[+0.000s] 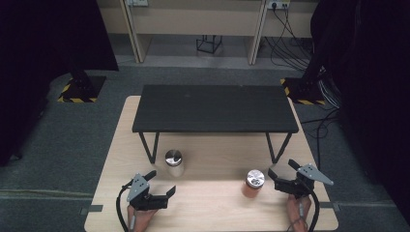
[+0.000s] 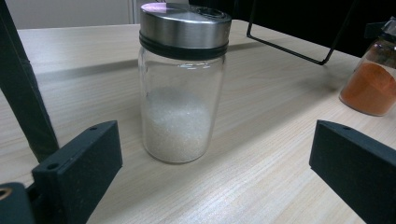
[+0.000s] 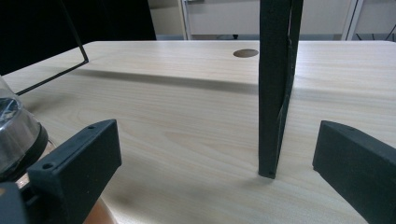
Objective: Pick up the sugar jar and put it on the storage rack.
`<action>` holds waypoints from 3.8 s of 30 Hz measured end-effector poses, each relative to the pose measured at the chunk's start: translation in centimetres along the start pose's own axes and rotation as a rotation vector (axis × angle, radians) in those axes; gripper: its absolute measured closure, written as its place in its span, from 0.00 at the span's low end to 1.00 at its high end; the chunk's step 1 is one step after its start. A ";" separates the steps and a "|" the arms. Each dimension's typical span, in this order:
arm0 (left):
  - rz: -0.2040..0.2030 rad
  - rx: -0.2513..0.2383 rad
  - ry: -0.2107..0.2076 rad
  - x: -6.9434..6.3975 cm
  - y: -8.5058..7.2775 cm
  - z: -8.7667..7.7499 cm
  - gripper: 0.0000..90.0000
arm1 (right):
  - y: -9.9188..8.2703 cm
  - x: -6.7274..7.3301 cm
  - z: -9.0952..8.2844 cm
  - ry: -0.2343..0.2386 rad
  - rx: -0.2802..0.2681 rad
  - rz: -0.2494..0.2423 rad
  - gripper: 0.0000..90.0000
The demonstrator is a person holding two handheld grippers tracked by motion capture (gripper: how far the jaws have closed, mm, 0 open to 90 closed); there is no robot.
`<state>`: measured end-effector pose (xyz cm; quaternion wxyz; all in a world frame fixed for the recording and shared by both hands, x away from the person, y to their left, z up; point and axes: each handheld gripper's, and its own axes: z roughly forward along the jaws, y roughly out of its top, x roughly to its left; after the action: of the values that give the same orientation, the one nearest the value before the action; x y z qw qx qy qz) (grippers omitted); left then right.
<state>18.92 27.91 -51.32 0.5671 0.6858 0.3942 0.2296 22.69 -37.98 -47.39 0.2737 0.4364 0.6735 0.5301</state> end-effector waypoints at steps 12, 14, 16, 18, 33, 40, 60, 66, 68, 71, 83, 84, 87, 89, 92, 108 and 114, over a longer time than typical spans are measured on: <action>0.003 0.000 0.000 0.0 0.0 0.0 0.02 | -0.1 0.0 -0.1 0.003 -0.009 -0.002 0.01; 0.004 0.002 0.003 -0.1 0.0 0.0 0.02 | -0.1 0.0 -0.1 0.004 -0.010 -0.001 0.01; 0.005 0.003 0.003 -0.1 0.1 0.0 0.02 | -0.1 0.0 -0.1 0.006 -0.009 -0.001 0.01; 0.004 0.001 0.000 -0.1 0.0 0.0 0.02 | -0.1 0.0 -0.1 0.007 -0.007 -0.003 0.01; 0.006 0.002 -0.003 0.0 0.0 0.1 0.02 | 0.0 0.0 -0.1 0.010 -0.007 -0.009 0.01; 0.005 0.002 -0.004 0.0 0.0 0.1 0.02 | 0.0 0.0 -0.1 0.011 -0.007 -0.010 0.01; 0.006 0.002 -0.003 -0.1 0.0 0.1 0.02 | 0.0 0.0 -0.1 0.015 -0.007 -0.013 0.01; 0.006 0.002 -0.003 -0.1 0.0 0.1 0.02 | -0.1 0.0 -0.1 0.013 -0.009 -0.013 0.01; 0.006 0.001 -0.002 -0.1 0.0 0.1 0.02 | -0.1 0.0 -0.1 0.013 -0.010 -0.013 0.01; 0.007 0.000 -0.002 -0.1 0.0 0.0 0.02 | -0.1 0.0 -0.1 0.012 -0.010 -0.014 0.01; 0.011 -0.001 -0.002 -0.1 0.0 0.1 0.02 | -0.1 0.0 -0.1 0.013 -0.011 -0.013 0.01; 0.010 -0.002 -0.002 -0.1 0.0 0.1 0.02 | -0.1 0.0 -0.1 0.014 -0.011 -0.013 0.01; 0.008 -0.006 -0.004 -0.1 -0.1 0.0 0.02 | 0.0 0.0 -0.1 0.014 -0.008 -0.016 0.01; 0.010 -0.014 -0.005 -0.1 -0.2 0.0 0.02 | 0.0 0.0 -0.1 0.015 -0.007 -0.017 0.01; 0.016 -0.025 -0.007 -0.2 -0.4 -0.1 0.02 | 0.0 0.0 -0.1 0.015 -0.009 -0.016 0.01; 0.027 -0.066 -0.018 0.1 -1.1 -0.3 0.01 | -0.1 0.0 -0.2 0.008 -0.009 -0.010 0.01; 0.018 -0.084 -0.023 0.2 -1.2 -0.3 0.02 | -0.1 0.0 -0.1 0.008 -0.009 -0.013 0.01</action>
<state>18.44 28.33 -52.45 0.5979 0.6674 0.3714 0.2432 22.58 -38.05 -47.47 0.2765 0.4287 0.6751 0.5329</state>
